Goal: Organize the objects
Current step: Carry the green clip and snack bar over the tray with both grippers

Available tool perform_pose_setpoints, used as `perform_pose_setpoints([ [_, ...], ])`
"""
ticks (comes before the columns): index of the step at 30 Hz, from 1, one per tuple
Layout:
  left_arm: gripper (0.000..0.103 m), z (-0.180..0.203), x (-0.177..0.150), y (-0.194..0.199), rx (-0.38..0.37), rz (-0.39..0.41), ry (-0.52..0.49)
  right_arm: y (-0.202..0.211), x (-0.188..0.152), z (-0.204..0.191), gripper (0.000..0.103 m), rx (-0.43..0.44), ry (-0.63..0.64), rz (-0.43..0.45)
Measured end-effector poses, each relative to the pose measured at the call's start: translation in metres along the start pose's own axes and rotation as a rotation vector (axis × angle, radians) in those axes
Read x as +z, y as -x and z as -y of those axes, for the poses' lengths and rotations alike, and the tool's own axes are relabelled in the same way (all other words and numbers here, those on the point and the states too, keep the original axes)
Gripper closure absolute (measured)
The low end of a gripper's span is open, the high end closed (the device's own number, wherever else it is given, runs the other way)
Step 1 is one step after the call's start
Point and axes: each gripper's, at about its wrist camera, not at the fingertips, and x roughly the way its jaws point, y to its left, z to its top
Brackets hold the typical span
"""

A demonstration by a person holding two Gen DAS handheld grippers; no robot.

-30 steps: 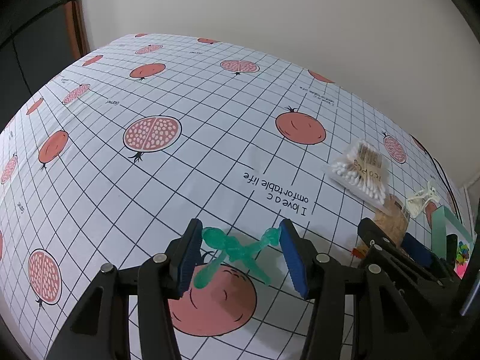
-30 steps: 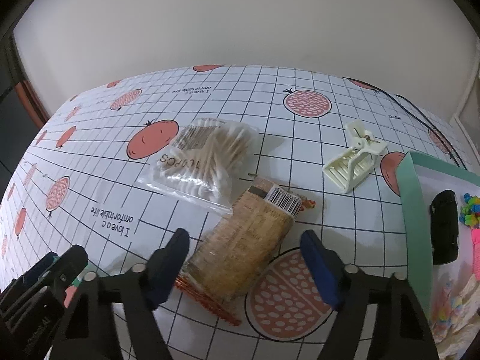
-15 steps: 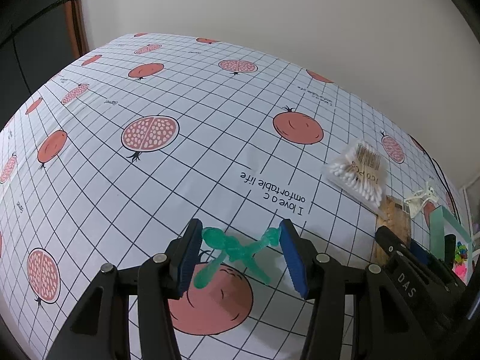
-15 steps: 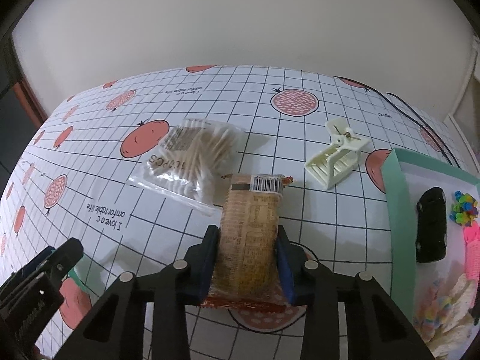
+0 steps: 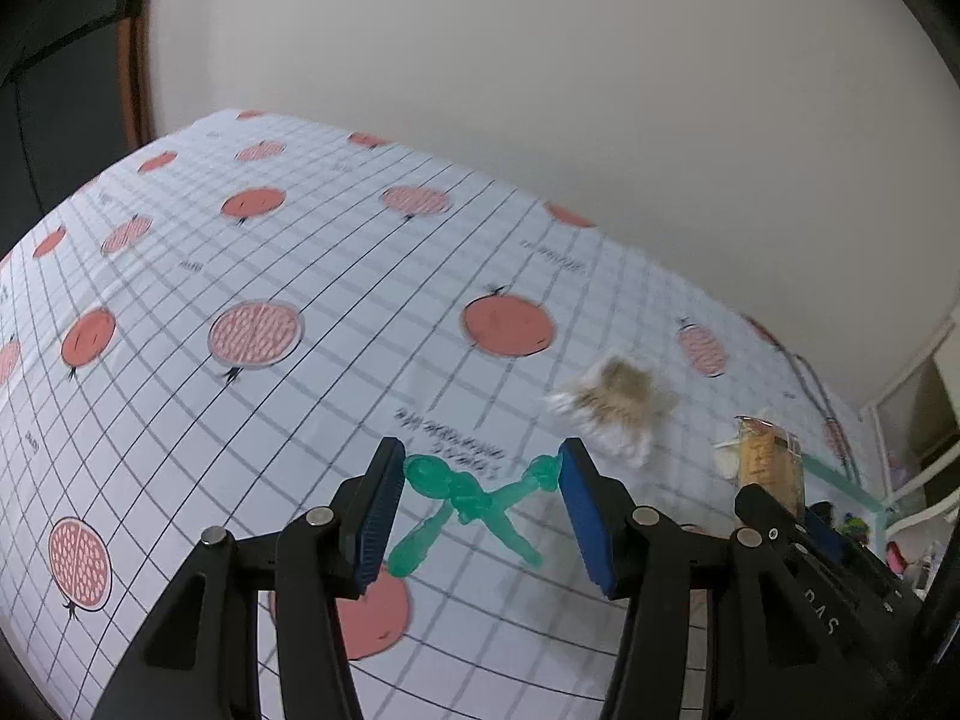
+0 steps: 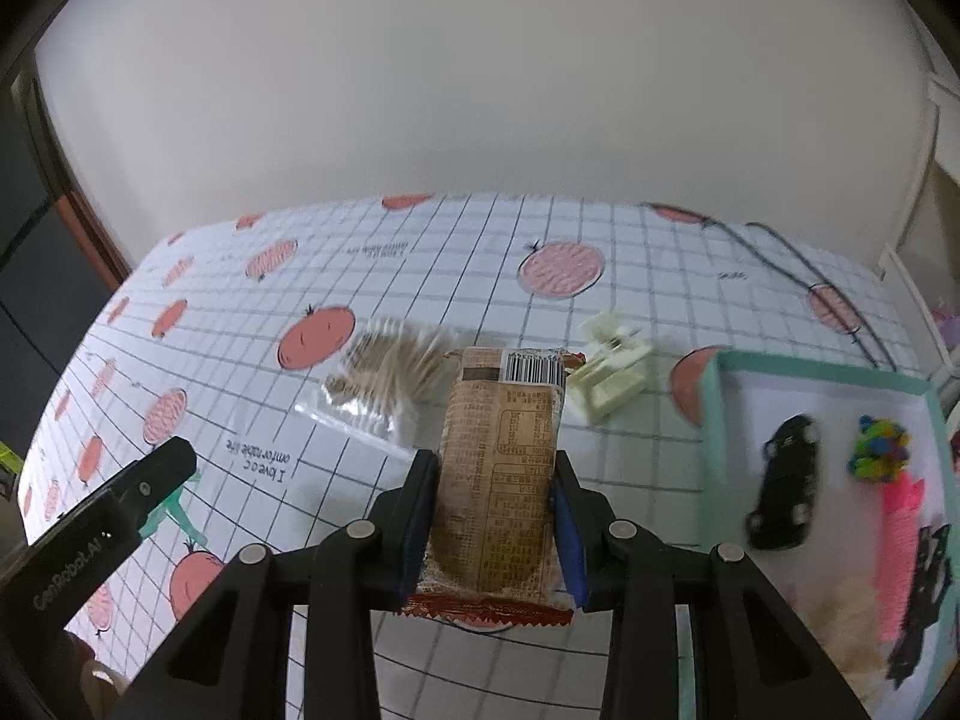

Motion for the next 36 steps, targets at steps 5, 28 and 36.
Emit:
perform_pose_setpoints([
  [5,0.049,0.025,0.001,0.016,-0.056,0.025,-0.037,0.026,0.006,0.025,0.064,0.004,-0.022,0.033],
  [28,0.049,0.144,-0.043,0.05,-0.328,-0.039,-0.252,0.106,0.001,0.16,0.064,-0.077,-0.137,0.11],
  [36,0.048,0.176,-0.074,0.042,-0.38,-0.112,-0.323,0.095,-0.014,0.186,0.064,-0.108,-0.155,0.041],
])
